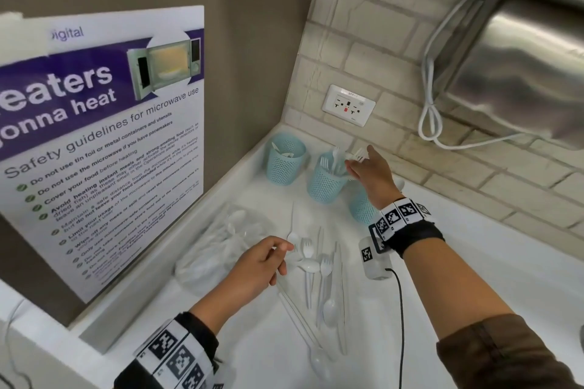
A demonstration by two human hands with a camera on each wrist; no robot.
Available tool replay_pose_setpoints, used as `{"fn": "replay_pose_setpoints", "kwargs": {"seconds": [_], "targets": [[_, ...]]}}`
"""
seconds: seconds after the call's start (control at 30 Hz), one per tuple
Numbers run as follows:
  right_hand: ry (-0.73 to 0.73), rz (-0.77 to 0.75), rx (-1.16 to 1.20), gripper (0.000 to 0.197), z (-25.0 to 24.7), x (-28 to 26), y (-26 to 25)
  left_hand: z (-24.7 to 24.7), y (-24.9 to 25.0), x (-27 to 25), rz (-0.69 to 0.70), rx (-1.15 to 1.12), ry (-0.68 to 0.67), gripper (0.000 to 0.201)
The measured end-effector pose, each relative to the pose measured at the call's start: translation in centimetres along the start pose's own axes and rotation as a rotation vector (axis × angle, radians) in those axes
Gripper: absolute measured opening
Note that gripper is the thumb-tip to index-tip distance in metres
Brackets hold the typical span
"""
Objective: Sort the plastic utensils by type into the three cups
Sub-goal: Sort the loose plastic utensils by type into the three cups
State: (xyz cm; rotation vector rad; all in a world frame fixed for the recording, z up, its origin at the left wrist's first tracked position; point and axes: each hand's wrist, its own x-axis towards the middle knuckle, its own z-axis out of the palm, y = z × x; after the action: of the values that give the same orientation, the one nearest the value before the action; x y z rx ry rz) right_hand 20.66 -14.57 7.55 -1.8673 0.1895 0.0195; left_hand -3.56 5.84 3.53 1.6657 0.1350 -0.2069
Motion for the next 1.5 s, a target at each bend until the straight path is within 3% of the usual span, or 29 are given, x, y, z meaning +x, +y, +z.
{"fn": "replay_pose_setpoints", "kwargs": {"seconds": [0.17, 0.3, 0.47, 0.6, 0.73, 0.83, 0.93, 1.07, 1.5], "targets": [[-0.07, -0.014, 0.03, 0.074, 0.0, -1.5, -0.7, -0.1, -0.1, -0.1, -0.013, -0.012, 0.003, 0.022], [-0.109, -0.113, 0.03, 0.064, 0.2, -4.4, -1.8, -0.3, 0.0, -0.1, -0.01, -0.007, 0.011, 0.021], [-0.259, -0.154, -0.253, 0.043, 1.1, -11.9, 0.1, -0.8, -0.1, 0.2, -0.032, 0.0, 0.041, 0.02], [-0.44, 0.1, -0.824, 0.09, 1.0, -16.3, 5.3, -0.8, -0.3, 0.0, -0.066, 0.029, 0.005, 0.02], [-0.47, 0.276, -1.002, 0.122, 1.7, -19.3, 9.7, -0.3, -0.3, -0.5, -0.12, 0.093, -0.062, 0.022], [-0.514, 0.263, -1.016, 0.124, 3.0, -21.7, 10.9, 0.0, -0.3, -0.9, -0.157, 0.138, -0.105, 0.022], [-0.459, 0.14, -1.108, 0.106, 4.1, -23.4, 11.4, 0.0, -0.1, -1.1, -0.18, 0.155, -0.124, 0.022], [-0.345, 0.076, -1.066, 0.083, 4.5, -23.7, 11.5, -0.4, 0.0, -1.2, -0.198, 0.14, -0.093, 0.021], [-0.328, 0.291, -0.638, 0.066, 3.5, -23.1, 11.1, -0.4, 0.0, -1.1, -0.21, 0.11, -0.078, 0.021]]}}
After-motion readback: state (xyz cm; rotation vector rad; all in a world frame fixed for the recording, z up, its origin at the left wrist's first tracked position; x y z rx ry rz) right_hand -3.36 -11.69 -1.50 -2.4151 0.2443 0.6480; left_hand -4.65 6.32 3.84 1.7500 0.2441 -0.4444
